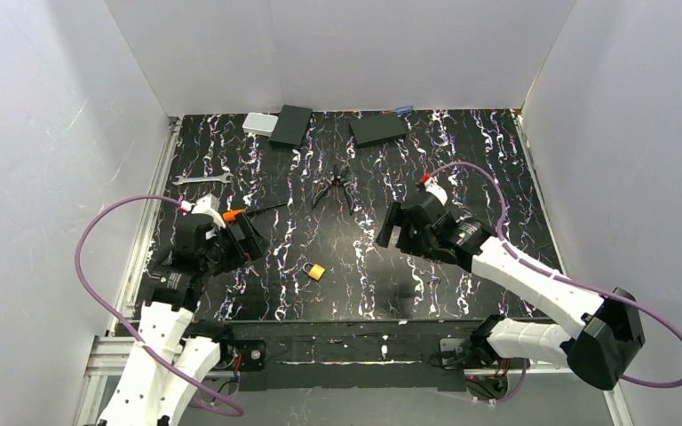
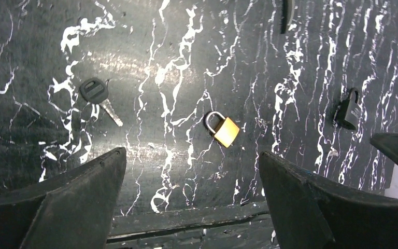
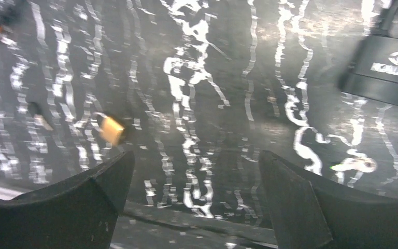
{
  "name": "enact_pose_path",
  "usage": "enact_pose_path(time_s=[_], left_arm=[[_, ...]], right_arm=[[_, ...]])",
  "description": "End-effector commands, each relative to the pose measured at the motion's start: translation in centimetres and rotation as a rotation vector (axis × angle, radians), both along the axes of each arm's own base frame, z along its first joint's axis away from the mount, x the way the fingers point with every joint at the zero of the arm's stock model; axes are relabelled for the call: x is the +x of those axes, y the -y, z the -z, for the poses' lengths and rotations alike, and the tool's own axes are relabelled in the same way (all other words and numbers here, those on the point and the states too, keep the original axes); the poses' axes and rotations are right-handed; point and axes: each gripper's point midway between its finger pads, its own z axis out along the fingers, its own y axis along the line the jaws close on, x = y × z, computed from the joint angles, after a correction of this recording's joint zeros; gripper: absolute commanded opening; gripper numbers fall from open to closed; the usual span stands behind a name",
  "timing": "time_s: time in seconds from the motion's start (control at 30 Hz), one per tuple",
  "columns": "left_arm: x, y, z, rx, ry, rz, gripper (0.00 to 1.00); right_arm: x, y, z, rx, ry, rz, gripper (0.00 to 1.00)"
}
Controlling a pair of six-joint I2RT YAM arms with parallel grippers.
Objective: Unlock with the key
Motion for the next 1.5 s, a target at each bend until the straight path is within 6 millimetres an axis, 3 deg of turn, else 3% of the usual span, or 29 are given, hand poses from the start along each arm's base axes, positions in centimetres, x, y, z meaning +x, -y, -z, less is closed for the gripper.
enact_pose_path(time_s=[0.0, 0.13, 0.33, 0.47, 0.67, 1.1, 1.3, 1.47], left_arm=[[0.2, -0.8, 2.2, -0.007, -0.09, -0.116, 0.98], [0.3, -1.9, 4.2, 0.03, -0.144, -0.193, 0.98], [0.1, -3.8, 7.6, 0.097, -0.263, -0.343, 0.98], [0.8, -4.9, 9.3, 0.157, -0.334, -0.417, 0.97], [2.0, -5.4, 10.9, 0.222, -0.393, -0.434, 0.9], [3.4, -5.3, 13.1, 0.27, -0.437, -0.385, 0.72], [3.7, -5.2, 14.0, 0.278, -0.463, -0.39, 0.71], [4.2, -5.3, 14.4, 0.288, -0.465, -0.403, 0.71]], right_arm=[[2.0, -4.3, -5.7, 0.222, 0.023, 0.059, 0.98], [1.2, -5.9, -8.2, 0.303, -0.119, 0.182, 0.98], [0.5, -7.5, -12.4, 0.357, -0.196, 0.23, 0.98], [0.1, -9.0, -14.5, 0.462, -0.206, 0.185, 0.98], [0.5, -9.0, -17.7, 0.527, -0.143, 0.174, 0.98], [1.0, -11.5, -19.6, 0.632, -0.137, 0.107, 0.98], [1.0, -11.2, -19.8, 0.661, -0.101, 0.107, 0.98], [1.1, -11.0, -21.4, 0.707, -0.059, 0.107, 0.98]])
